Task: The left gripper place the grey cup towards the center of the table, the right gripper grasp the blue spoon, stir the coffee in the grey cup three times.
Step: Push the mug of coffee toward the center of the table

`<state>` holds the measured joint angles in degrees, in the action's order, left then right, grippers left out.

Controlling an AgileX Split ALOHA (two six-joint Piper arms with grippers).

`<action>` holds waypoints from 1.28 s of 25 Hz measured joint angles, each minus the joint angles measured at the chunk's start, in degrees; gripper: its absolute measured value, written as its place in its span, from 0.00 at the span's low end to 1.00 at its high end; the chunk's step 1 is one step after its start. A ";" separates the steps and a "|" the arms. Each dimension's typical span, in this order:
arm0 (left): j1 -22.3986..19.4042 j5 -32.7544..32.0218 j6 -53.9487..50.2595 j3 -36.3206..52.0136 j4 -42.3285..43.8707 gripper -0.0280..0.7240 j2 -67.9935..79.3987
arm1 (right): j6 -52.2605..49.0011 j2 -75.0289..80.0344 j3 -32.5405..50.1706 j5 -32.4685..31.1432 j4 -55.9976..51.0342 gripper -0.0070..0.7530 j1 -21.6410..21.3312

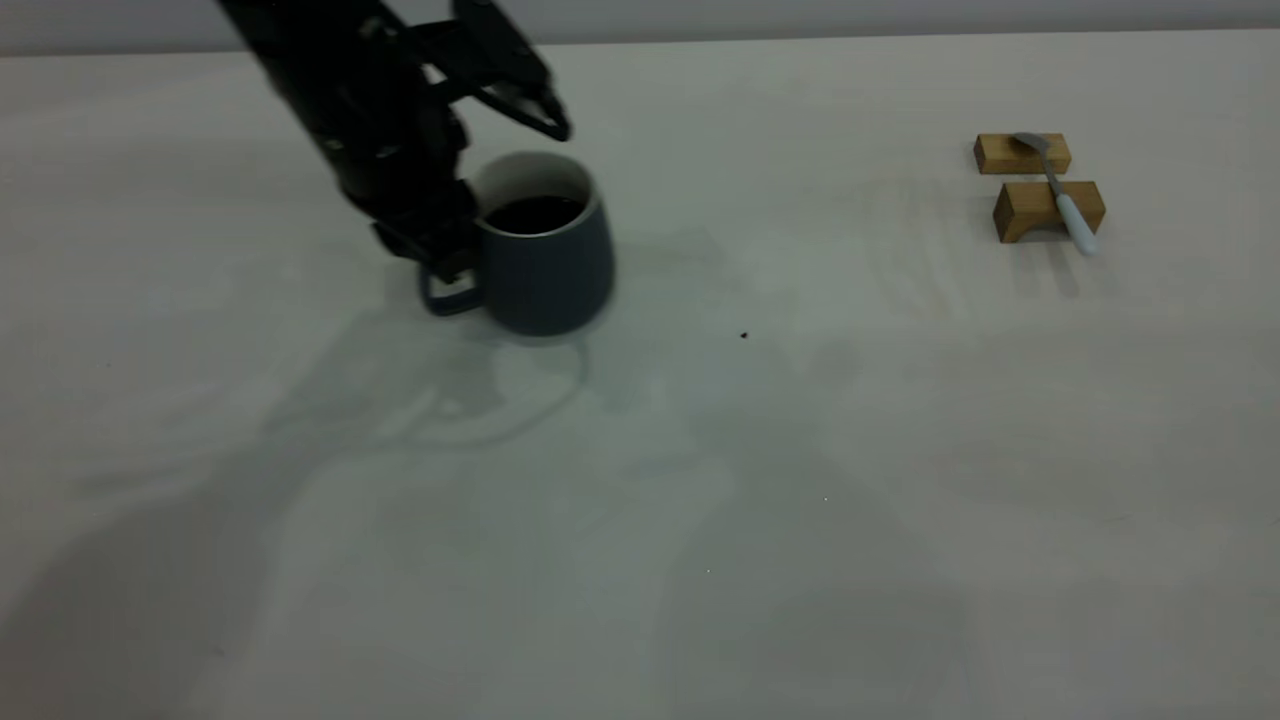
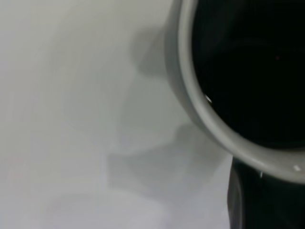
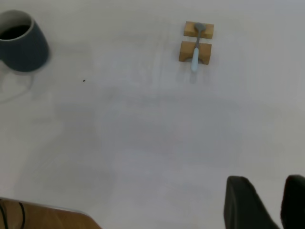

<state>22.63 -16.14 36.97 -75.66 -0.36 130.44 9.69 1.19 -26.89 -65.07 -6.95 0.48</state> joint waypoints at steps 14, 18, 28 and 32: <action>7.49 -1.43 -1.33 -14.88 -0.23 0.31 8.45 | 0.00 0.00 0.00 0.00 0.00 0.32 0.00; 8.49 -1.54 -1.83 -16.03 -0.25 0.31 9.07 | 0.00 0.00 0.00 0.00 0.00 0.32 0.00; 8.56 -4.23 -5.81 -16.21 2.33 0.57 9.51 | 0.00 0.00 0.00 0.00 0.00 0.32 0.00; 8.50 -6.32 -5.81 -16.21 2.93 0.78 9.02 | 0.00 0.00 0.00 0.00 0.00 0.32 0.00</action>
<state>31.13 -22.45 31.16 -91.87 2.56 139.46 9.69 1.19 -26.89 -65.07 -6.95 0.48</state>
